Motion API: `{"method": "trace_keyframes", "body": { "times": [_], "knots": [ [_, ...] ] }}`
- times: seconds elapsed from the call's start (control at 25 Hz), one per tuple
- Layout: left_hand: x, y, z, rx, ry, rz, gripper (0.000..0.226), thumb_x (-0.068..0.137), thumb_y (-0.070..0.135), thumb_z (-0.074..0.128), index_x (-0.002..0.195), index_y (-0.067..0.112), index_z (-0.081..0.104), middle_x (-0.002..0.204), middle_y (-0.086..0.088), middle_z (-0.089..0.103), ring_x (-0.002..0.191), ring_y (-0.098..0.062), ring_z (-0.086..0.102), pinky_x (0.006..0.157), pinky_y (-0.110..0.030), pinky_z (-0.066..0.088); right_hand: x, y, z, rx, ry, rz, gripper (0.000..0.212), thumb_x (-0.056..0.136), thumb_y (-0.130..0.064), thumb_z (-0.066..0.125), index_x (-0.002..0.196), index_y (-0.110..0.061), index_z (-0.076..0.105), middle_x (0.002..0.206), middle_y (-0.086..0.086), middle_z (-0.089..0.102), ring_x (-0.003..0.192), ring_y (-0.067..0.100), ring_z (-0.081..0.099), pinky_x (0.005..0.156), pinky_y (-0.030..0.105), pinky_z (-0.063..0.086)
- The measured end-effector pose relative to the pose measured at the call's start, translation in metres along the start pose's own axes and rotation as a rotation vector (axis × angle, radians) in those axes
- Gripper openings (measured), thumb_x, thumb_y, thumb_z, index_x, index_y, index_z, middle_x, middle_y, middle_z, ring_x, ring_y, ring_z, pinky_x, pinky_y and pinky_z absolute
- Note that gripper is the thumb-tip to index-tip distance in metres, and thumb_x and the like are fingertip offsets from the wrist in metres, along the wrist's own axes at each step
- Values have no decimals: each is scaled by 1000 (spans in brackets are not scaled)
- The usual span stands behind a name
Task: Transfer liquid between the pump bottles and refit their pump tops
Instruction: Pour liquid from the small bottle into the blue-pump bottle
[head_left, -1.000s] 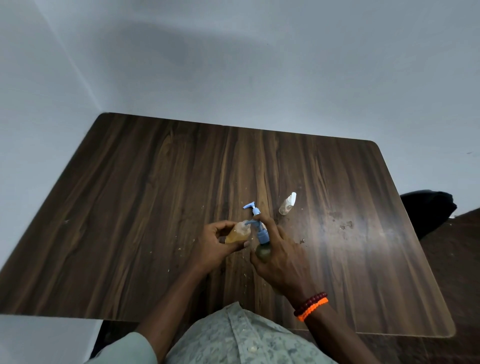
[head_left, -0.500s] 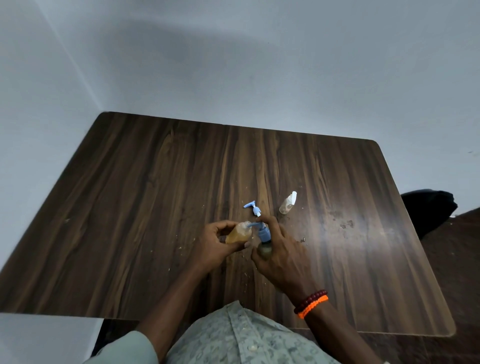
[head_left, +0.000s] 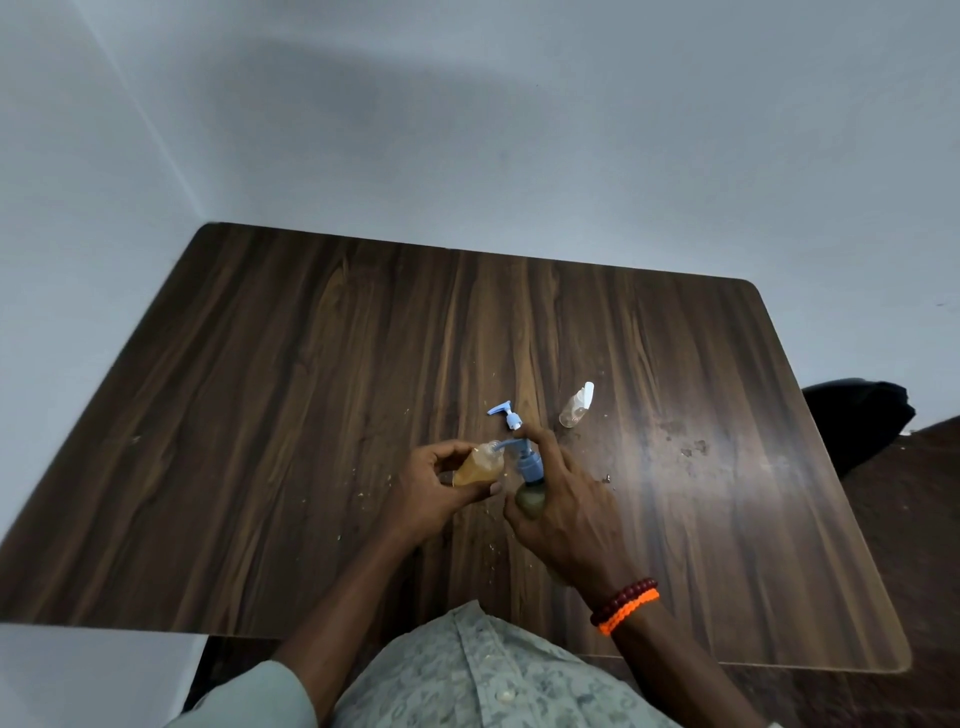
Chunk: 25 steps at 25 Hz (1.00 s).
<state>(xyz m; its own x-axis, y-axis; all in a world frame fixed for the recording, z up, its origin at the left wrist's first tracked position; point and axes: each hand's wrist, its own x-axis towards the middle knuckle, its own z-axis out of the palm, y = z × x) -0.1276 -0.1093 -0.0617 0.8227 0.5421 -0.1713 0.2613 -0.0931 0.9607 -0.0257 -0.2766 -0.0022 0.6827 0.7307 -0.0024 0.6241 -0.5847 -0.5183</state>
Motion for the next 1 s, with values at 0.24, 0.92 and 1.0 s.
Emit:
{"method": "trace_keyframes", "body": {
  "times": [0.24,0.92,1.0],
  "knots": [
    [-1,2,0,16,-1,6,41,73,26,96,106,40,76,108,12,81,107,-10,74,100,-51,61,-2,0,3,-14,-5,-4,69,89,-49,69,148,-40,35,124,-4,63,80,8,53,60,8,31],
    [-1,2,-1,5,19,3,51,69,42,95,115,27,78,111,9,81,108,-12,75,98,-52,62,-3,-3,-3,-26,19,-26,76,87,-45,71,152,-41,31,125,-5,62,79,6,52,59,7,29],
    [-1,2,1,7,12,3,49,70,36,96,114,25,79,110,8,81,107,-11,75,97,-52,62,-3,-3,-1,-30,19,-7,69,87,-46,69,146,-43,34,124,-6,63,75,6,51,57,6,27]
  ]
}}
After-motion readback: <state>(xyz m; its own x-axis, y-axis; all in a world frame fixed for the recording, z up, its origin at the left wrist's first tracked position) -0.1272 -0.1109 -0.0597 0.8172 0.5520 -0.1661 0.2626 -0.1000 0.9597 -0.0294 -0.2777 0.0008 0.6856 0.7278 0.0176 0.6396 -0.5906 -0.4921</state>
